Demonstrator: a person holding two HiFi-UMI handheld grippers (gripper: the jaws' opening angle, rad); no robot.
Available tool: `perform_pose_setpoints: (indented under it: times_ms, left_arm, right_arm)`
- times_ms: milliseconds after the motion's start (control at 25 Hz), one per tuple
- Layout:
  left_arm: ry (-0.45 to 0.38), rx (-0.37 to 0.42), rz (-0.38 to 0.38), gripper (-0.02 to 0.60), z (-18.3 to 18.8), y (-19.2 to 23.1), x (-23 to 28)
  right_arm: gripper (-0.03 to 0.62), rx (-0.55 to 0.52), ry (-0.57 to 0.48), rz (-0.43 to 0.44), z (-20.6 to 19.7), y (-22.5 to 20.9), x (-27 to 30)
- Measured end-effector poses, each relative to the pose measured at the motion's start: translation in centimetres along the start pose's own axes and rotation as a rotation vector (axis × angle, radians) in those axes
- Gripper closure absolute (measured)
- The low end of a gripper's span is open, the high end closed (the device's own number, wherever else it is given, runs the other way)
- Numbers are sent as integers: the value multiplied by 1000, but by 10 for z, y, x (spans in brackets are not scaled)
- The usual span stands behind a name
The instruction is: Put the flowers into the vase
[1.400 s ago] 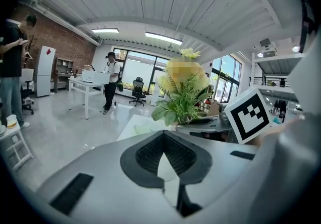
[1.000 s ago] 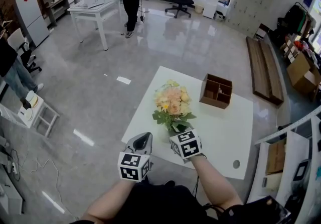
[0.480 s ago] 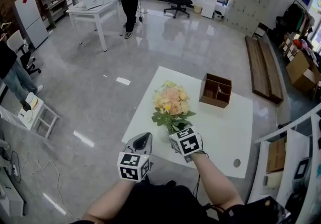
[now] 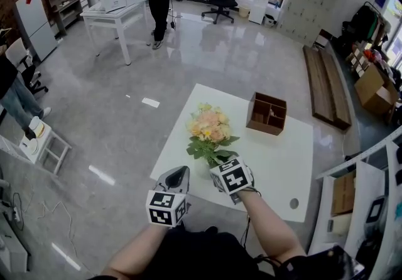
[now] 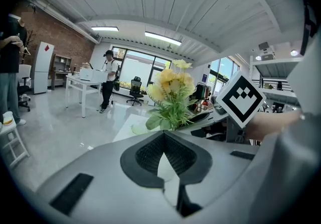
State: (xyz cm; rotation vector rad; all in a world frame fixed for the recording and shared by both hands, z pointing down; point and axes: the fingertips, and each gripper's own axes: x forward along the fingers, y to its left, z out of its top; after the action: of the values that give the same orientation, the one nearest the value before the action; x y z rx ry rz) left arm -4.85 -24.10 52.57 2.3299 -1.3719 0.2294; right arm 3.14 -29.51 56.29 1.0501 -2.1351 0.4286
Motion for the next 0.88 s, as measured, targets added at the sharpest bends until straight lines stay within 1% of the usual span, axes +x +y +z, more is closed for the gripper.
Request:
perform_pose_setpoints:
  times_ms: [280,560,720,800,840,880]
  left_arm:
    - [-2,7,-8,575,1,-4,3]
    - [0,14,-19,575,5,-7,5]
    - [0,32,-28,575,5,-12,4]
    - [-4,44,-32,575,7,-15,4]
    - [-5,49,-34,575,8,-17,4]
    - [-7,54,-35,575,9,-19,4]
  right_arm:
    - [497,-11,27,5,-3,1,-8]
    - [494,-1,12,16,-11,5,-32]
    - [494,61,5,57,-31,14,-46]
    - [497,104,-38,48,-36,14,-53]
    - [508,131,-86,33,-36,12,-57]
    - [533,162,-149,15,-33,10,-62]
